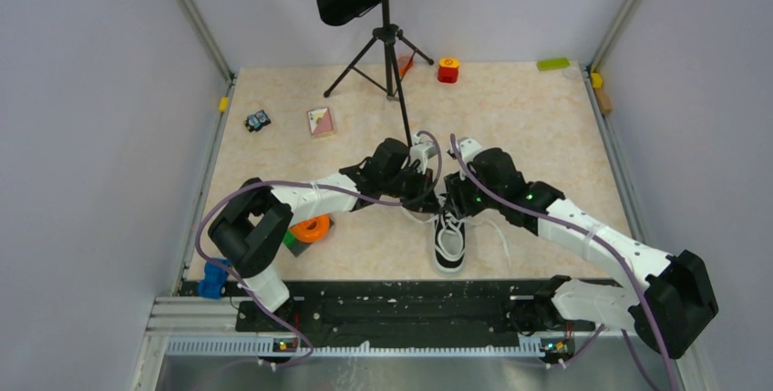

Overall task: Tie the shoes
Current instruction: Wrap the shoelace around the shoelace.

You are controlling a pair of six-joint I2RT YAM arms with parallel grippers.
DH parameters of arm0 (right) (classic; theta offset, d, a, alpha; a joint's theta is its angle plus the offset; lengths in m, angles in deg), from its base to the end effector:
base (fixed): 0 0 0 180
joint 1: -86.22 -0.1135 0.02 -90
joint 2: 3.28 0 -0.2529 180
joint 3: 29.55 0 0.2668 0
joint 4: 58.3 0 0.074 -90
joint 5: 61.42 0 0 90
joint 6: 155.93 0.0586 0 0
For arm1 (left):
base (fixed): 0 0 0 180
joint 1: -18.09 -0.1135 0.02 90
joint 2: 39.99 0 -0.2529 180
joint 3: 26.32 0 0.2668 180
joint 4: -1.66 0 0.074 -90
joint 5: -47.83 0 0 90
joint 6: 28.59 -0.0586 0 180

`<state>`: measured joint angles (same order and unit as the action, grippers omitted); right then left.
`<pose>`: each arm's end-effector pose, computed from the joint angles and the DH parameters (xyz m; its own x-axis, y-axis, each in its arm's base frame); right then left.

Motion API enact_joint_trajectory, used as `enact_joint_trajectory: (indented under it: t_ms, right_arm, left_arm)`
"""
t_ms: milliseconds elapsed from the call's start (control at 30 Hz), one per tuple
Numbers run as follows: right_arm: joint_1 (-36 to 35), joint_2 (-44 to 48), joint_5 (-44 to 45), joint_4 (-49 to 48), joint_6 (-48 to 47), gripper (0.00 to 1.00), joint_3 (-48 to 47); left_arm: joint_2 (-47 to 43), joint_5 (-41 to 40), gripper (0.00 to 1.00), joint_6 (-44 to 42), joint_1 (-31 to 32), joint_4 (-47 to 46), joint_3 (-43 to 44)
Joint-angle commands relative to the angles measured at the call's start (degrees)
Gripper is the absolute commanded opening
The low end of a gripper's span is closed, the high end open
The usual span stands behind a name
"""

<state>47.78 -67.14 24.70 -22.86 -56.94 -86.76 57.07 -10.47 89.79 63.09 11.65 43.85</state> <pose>0.2105 0.1721 0.2208 -0.6216 -0.2944 -0.7259 -0.5695 0.8061 0.1608 0.2527 -0.2962 0.1695 -0.8006 0.2287 -0.5539 0.5891 0.4695 -0.6577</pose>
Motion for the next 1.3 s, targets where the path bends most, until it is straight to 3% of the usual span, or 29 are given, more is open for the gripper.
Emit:
enact_joint_trajectory:
  t_ms: [0, 200, 433, 900, 1267]
  right_arm:
    - [0.8, 0.9, 2.0, 0.2, 1.2, 0.51, -0.9]
    - [1.0, 5.5, 3.4, -2.1, 15.7, 0.57, -0.1]
    - [1.0, 12.0, 9.4, -2.3, 30.8, 0.55, 3.9]
    - [1.6, 4.2, 5.4, -1.2, 16.7, 0.42, -0.5]
    - [1.7, 1.8, 0.7, -2.9, 15.8, 0.31, -0.6]
  left_arm:
    - [0.6, 1.5, 0.0, -0.1, 0.3, -2.3, 2.4]
    - [0.9, 1.3, 0.0, 0.1, 0.3, -2.2, 2.6]
    - [0.2, 1.7, 0.0, 0.5, 0.3, -3.4, 2.4]
    - [-0.9, 3.4, 0.0, 1.8, 0.3, -5.1, 2.6]
    - [-0.6, 3.0, 0.0, 1.3, 0.3, -4.2, 3.1]
